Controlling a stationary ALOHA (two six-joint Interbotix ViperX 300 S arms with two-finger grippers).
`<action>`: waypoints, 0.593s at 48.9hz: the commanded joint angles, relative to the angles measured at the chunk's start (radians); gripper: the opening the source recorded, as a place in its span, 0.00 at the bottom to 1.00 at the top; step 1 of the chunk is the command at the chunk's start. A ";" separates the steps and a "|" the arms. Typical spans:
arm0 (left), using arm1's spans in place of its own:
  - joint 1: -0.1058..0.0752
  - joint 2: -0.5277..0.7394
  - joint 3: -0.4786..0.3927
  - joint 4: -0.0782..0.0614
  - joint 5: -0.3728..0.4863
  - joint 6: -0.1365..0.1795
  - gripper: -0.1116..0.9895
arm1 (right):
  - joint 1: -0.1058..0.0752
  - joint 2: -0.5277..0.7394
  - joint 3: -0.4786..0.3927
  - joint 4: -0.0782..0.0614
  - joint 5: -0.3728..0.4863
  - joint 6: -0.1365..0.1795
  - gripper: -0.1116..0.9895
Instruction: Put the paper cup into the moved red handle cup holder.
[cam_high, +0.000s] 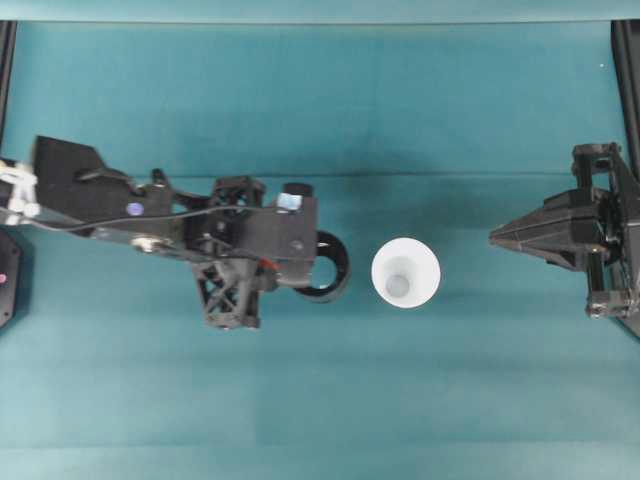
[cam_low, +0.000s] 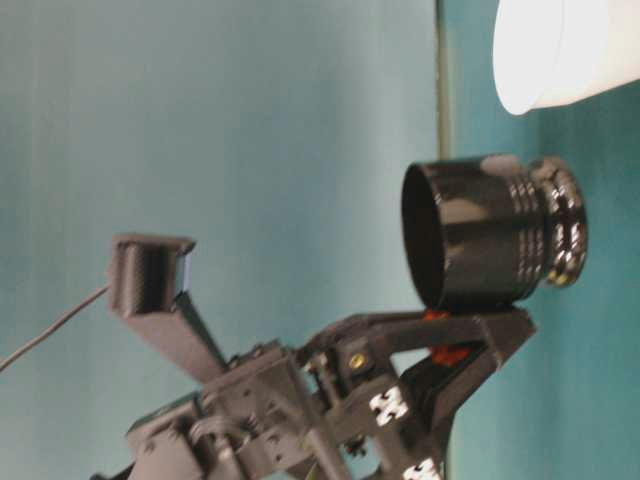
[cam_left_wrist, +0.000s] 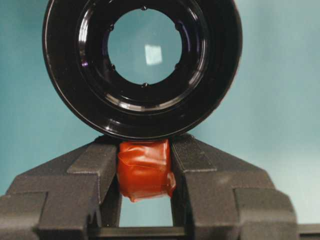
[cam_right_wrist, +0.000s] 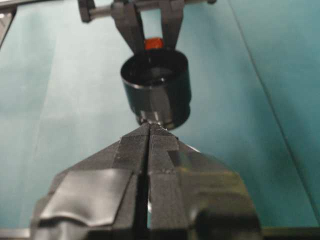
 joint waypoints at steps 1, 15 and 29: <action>0.003 0.014 -0.025 0.005 -0.005 0.002 0.35 | -0.002 0.005 -0.012 0.003 -0.011 0.009 0.00; 0.006 0.084 -0.023 0.005 -0.006 0.000 0.35 | -0.002 0.005 -0.012 0.003 -0.012 0.009 0.00; 0.012 0.126 -0.021 0.005 -0.034 0.002 0.35 | -0.002 0.008 -0.011 0.003 -0.012 0.009 0.00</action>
